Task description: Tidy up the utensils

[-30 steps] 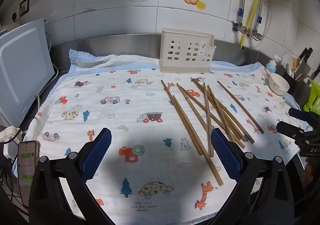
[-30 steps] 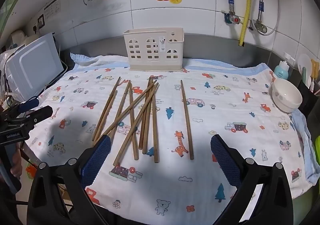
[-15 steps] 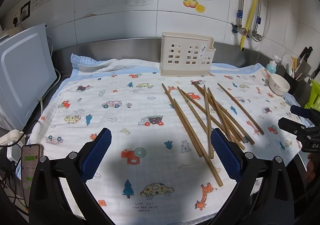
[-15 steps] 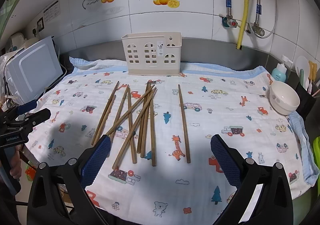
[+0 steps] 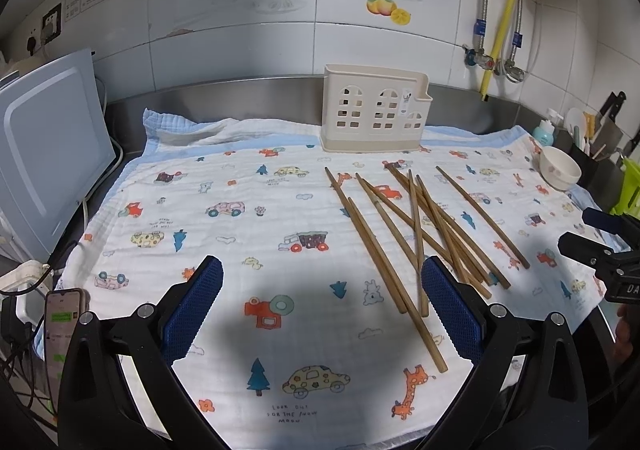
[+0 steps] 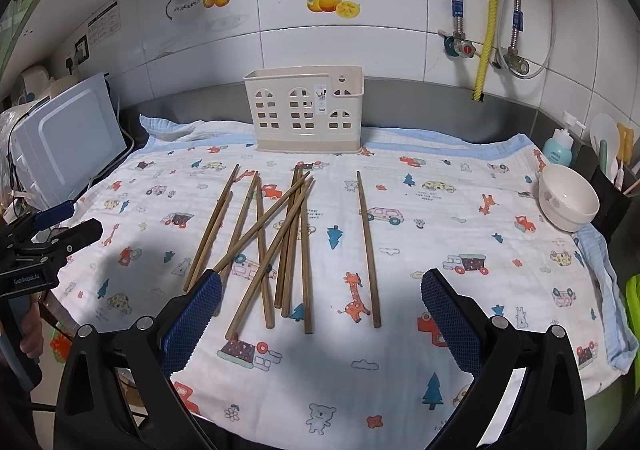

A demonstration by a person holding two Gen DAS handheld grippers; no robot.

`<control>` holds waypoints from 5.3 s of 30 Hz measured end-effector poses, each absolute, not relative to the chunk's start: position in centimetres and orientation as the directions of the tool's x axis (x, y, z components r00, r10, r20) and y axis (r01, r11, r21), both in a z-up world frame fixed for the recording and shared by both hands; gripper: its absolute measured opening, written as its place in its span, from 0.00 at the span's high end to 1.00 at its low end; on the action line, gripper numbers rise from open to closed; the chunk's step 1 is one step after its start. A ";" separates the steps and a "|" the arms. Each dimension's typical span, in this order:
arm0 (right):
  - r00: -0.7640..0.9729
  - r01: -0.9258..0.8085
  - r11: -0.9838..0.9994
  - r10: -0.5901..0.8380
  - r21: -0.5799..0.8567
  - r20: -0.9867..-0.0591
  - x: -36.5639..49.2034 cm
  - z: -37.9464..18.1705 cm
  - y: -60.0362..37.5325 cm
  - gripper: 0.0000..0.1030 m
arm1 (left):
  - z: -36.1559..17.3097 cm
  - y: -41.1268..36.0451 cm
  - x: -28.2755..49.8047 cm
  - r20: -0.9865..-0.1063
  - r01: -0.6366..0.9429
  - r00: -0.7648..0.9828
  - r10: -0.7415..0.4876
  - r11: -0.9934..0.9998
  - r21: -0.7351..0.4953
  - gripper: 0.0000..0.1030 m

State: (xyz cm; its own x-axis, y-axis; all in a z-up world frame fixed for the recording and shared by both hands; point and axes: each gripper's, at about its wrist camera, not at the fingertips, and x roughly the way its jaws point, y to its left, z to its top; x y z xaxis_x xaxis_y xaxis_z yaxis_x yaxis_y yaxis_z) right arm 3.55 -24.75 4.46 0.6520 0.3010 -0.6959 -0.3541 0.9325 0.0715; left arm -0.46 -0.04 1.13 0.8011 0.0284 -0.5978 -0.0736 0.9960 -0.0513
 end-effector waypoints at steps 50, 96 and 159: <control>0.675 -0.352 0.934 0.294 0.054 -0.677 3.7 4.8 -24.2 0.06 | 1.1 0.7 -0.7 -0.588 -0.109 0.806 0.058 0.993 -0.050 0.05; 0.672 -0.340 0.938 0.290 0.064 -0.682 4.2 3.7 -25.2 0.08 | -0.1 -0.4 -0.3 -0.609 -0.088 0.793 0.003 0.990 -0.109 0.34; 0.562 -0.307 0.936 0.323 0.171 -0.761 8.3 -2.8 -27.3 0.47 | -8.0 -3.9 8.3 -0.758 -0.070 0.650 -0.043 0.991 -0.116 0.87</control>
State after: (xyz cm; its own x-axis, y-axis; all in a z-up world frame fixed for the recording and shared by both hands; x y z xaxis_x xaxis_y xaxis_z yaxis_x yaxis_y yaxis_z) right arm 8.29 -27.34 -2.75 0.5621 0.3233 -0.7612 -0.3069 0.9362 0.1710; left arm 8.27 -3.88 -7.99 0.6505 -0.0427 -0.7583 -0.0698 0.9908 -0.1157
